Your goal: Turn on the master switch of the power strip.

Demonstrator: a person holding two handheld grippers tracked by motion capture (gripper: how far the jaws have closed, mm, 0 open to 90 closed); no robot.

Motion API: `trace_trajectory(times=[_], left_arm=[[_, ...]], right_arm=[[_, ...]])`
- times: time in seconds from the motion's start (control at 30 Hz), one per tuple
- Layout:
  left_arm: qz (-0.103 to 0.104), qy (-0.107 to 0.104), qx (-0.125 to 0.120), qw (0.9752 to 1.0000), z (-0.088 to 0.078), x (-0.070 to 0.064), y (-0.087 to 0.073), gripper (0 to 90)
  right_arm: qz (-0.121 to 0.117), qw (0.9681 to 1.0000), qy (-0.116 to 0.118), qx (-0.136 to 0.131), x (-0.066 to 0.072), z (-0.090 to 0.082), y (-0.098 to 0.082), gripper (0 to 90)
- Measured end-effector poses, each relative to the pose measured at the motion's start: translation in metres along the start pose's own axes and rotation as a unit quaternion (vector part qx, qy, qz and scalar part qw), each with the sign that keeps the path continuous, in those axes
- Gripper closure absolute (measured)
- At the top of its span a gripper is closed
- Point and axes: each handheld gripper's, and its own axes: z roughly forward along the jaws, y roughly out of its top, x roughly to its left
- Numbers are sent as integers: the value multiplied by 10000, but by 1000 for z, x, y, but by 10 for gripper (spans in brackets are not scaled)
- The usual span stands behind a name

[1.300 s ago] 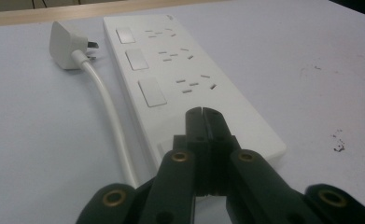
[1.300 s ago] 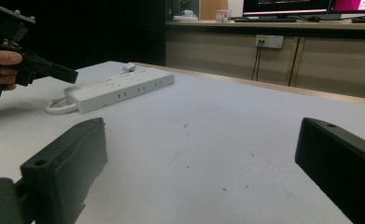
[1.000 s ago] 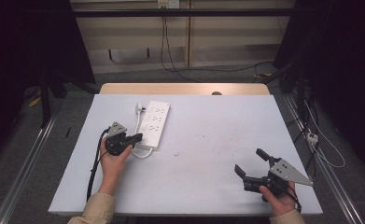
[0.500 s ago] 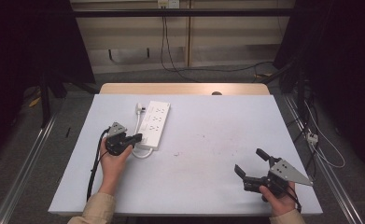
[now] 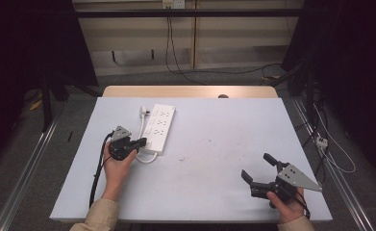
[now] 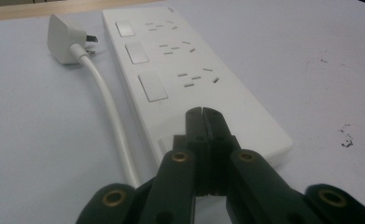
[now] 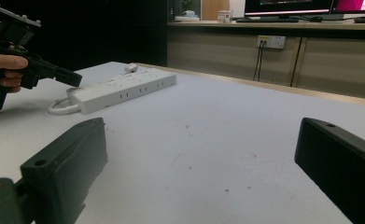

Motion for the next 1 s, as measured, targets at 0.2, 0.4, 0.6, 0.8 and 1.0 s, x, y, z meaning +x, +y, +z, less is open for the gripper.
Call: trace_trajectory(times=[0.2, 0.4, 0.6, 0.8, 1.0], left_arm=[[3, -5, -14, 10000, 0, 0, 0, 900], [41, 24, 27, 10000, 1, 0, -1, 900], [58, 5, 8, 10000, 2, 0, -1, 900], [103, 33, 48, 9999, 2, 0, -1, 900], [96, 32, 51, 9999, 3, 0, -2, 900]], right_arm=[[-1, 10000, 5, 3, 0, 0, 0, 21], [0, 10000, 2, 3, 0, 0, 0, 21], [10, 10000, 4, 2, 0, 0, 0, 21], [10, 10000, 3, 3, 0, 0, 0, 21], [19, 10000, 7, 6, 1, 0, 0, 21]])
